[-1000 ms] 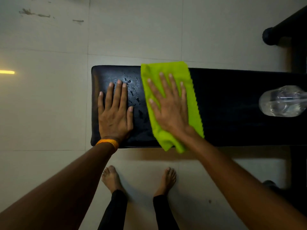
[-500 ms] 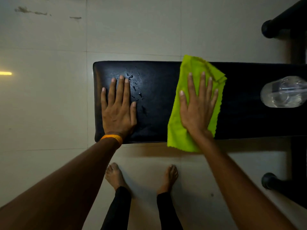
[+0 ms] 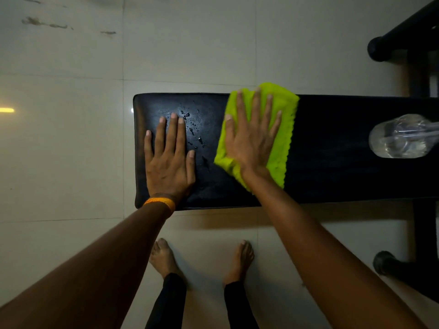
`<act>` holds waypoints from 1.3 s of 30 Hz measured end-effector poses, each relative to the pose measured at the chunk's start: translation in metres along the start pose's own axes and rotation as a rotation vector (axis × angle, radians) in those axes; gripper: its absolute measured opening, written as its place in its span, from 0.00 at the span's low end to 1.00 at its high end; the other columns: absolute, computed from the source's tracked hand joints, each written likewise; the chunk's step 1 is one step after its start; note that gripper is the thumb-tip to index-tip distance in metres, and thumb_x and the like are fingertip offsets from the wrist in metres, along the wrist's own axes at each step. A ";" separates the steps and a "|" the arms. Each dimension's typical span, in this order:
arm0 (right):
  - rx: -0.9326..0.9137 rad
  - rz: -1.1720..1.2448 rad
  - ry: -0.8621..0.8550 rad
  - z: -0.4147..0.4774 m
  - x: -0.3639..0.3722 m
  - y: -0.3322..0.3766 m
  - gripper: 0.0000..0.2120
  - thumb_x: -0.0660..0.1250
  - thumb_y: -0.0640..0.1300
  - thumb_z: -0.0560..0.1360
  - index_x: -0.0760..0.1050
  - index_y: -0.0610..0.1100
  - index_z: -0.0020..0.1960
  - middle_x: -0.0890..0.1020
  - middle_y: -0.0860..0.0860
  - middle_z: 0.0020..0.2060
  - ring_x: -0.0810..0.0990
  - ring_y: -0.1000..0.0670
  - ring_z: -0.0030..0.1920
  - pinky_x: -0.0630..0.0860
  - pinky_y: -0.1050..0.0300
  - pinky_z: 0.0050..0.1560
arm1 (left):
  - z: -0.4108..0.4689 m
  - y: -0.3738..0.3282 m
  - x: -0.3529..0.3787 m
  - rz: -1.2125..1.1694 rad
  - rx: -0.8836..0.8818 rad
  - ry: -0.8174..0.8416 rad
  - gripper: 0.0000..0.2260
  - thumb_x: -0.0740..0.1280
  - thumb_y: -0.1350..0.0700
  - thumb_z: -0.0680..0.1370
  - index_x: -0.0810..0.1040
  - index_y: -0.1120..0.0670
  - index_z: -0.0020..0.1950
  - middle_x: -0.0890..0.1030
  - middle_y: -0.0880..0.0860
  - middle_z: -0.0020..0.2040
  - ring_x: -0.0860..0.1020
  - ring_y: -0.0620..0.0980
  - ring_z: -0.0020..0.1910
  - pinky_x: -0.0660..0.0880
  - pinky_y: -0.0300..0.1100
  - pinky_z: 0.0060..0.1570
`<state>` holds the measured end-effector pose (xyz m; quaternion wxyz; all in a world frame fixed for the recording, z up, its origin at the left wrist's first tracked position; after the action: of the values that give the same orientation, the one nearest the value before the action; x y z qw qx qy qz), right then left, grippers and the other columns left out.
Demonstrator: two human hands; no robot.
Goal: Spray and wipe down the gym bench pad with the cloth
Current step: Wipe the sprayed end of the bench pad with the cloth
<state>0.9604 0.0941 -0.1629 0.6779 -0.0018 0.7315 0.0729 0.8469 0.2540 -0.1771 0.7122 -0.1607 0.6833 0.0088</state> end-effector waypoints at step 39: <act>-0.430 -0.024 0.157 -0.058 0.009 0.039 0.28 0.48 0.60 0.84 0.49 0.57 0.83 0.49 0.50 0.83 0.45 0.43 0.83 0.45 0.36 0.80 | -0.002 0.002 0.002 -0.023 -0.011 0.006 0.30 0.49 0.46 0.84 0.55 0.57 0.85 0.54 0.55 0.85 0.52 0.56 0.85 0.50 0.61 0.82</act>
<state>0.8979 0.1271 -0.1637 0.6039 -0.1608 0.7494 0.2188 0.8446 0.2548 -0.1793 0.7094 -0.1725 0.6834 0.0041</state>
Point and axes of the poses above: each hand's wrist, its own z-axis towards the middle knuckle, its own x-axis out of the palm, y = z × x, the point moved 9 cm from there along z, towards the middle knuckle
